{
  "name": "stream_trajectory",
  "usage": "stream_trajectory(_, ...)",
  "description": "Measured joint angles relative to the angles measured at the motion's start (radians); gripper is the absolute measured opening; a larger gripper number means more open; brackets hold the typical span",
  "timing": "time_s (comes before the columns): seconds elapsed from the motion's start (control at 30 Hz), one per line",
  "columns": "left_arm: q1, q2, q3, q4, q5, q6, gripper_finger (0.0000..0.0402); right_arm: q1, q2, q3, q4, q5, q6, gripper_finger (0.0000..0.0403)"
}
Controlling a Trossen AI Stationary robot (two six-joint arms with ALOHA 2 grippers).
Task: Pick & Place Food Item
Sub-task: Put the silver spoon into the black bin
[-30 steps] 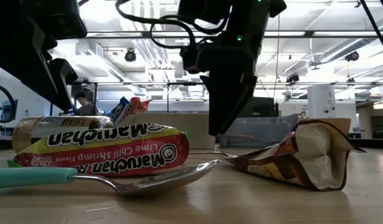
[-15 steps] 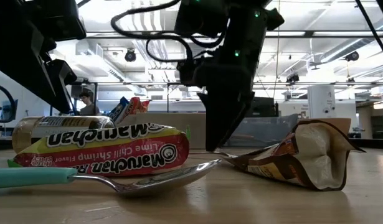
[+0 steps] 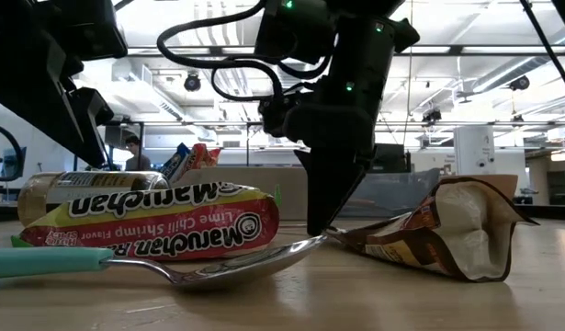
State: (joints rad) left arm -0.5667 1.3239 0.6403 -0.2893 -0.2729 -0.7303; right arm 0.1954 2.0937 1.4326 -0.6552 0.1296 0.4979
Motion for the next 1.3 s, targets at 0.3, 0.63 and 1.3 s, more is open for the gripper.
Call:
stream_trajectory(0.3,0.001,0.0,0.0,0.0,-0.004,0.0,0.0213,-0.001,-0.003,-0.001,-0.013,0.029,-0.001,0.0019)
stream_trajectory(0.63,0.016,-0.005,0.002,0.1,-0.056,0.073,0.0213,-0.003,-0.063,-0.005,-0.088,0.085,0.002,0.0011)
stream_trajectory(1.3,0.273,-0.266,0.003,0.121,-0.177,0.104,0.0213,-0.029,-0.368,-0.028,-0.364,0.384,0.014,0.0009)
